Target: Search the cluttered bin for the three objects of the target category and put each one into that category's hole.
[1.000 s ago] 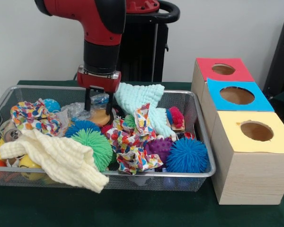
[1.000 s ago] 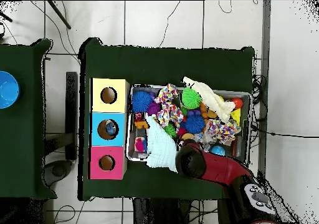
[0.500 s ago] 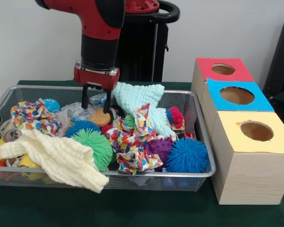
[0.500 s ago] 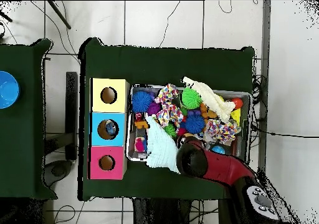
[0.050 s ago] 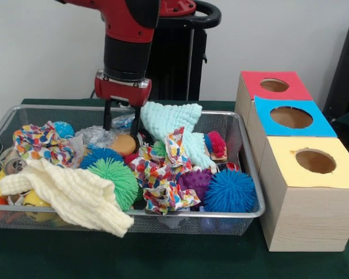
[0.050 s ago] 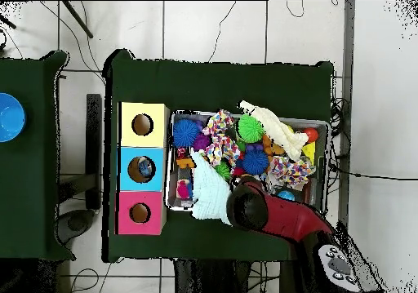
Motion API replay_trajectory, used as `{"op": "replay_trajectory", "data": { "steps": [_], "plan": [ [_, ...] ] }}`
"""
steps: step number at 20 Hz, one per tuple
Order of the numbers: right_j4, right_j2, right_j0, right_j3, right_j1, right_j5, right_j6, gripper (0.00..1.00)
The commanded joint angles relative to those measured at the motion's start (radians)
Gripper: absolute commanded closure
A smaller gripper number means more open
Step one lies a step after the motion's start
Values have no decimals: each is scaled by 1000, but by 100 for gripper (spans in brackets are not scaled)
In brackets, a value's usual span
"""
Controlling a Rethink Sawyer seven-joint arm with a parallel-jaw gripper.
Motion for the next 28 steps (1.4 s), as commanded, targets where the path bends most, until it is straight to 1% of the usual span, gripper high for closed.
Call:
{"op": "replay_trajectory", "data": {
  "steps": [1,5,10,17,24,28],
  "plan": [
    [55,28,2,-12,20,66,172,0],
    [61,41,2,-17,52,42,178,0],
    [47,39,-5,39,48,-5,193,0],
    [27,33,-24,66,60,-35,187,0],
    [24,22,-22,102,14,-11,185,0],
    [26,20,-24,109,-8,11,177,0]
  ]
}}
